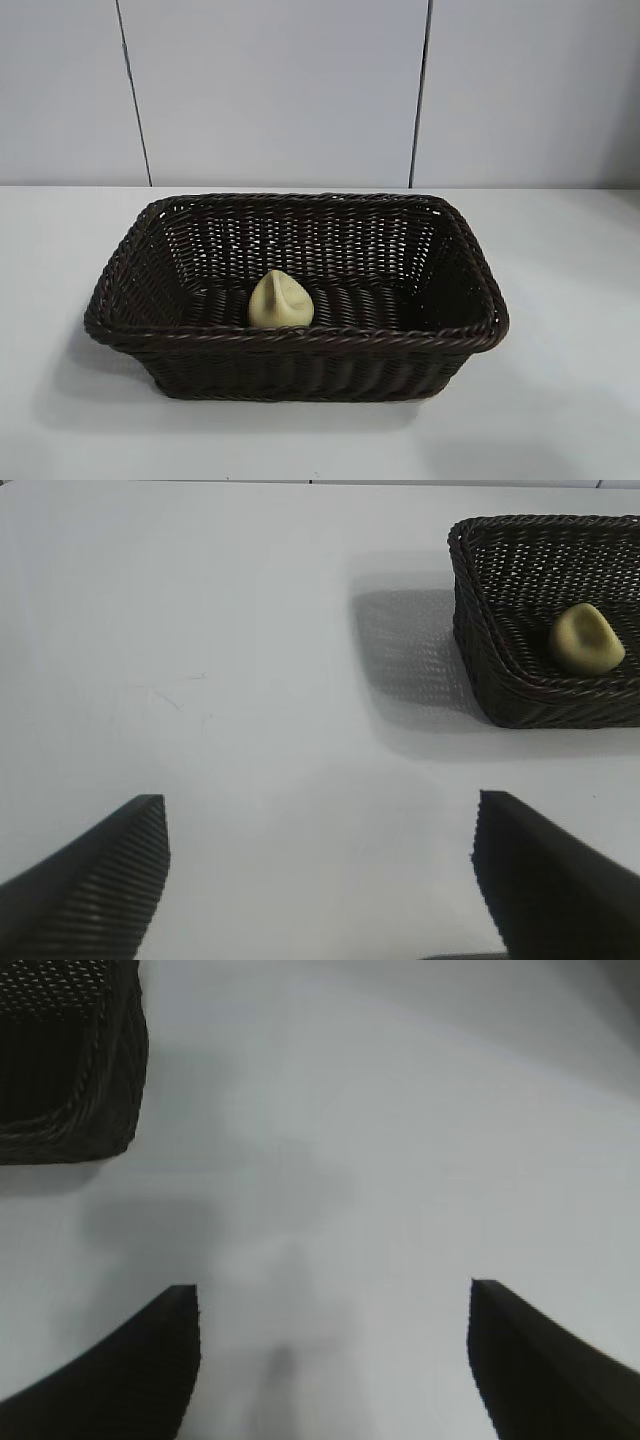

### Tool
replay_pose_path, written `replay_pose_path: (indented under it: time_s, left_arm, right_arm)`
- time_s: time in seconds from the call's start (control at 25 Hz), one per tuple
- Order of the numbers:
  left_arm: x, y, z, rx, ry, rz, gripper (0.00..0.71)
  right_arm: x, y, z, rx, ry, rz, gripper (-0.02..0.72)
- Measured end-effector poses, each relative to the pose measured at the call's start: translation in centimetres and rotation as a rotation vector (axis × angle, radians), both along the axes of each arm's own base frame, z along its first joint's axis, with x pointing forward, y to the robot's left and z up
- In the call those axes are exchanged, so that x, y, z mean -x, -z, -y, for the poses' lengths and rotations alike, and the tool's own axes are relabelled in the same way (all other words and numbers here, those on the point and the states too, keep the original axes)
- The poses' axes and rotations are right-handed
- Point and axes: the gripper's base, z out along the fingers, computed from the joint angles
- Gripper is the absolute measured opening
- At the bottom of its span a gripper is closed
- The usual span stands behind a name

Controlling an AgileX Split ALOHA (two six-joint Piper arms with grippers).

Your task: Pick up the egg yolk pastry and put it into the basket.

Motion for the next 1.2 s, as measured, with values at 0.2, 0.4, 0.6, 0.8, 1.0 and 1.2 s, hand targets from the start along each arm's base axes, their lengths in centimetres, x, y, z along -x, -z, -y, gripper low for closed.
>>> replay_pose_path:
  time_s: [0.2,0.4,0.6,0.8,1.0,1.2]
  left_arm:
    - [0.0,0.0,0.0,0.000,0.000,0.000,0.603]
    - [0.0,0.0,0.0,0.000,0.000,0.000,0.603]
    - [0.0,0.0,0.0,0.000,0.000,0.000,0.603]
    - [0.0,0.0,0.0,0.000,0.000,0.000,0.603]
    - [0.0,0.0,0.0,0.000,0.000,0.000,0.603]
    - [0.0,0.0,0.0,0.000,0.000,0.000,0.603]
  right_arm:
    - [0.0,0.0,0.1,-0.001,0.032,0.002,0.540]
    - [0.1,0.0,0.1,-0.001,0.061,0.002,0.540]
    - [0.6,-0.1,0.1,-0.002,0.062,0.040,0.540]
    - [2.8,-0.1,0.1,-0.007,0.062,0.184,0.540]
    - [3.0,0.0,0.1,-0.010,0.061,0.176,0.540]
    - [3.0,0.0,0.1,-0.010,0.062,0.175,0.540]
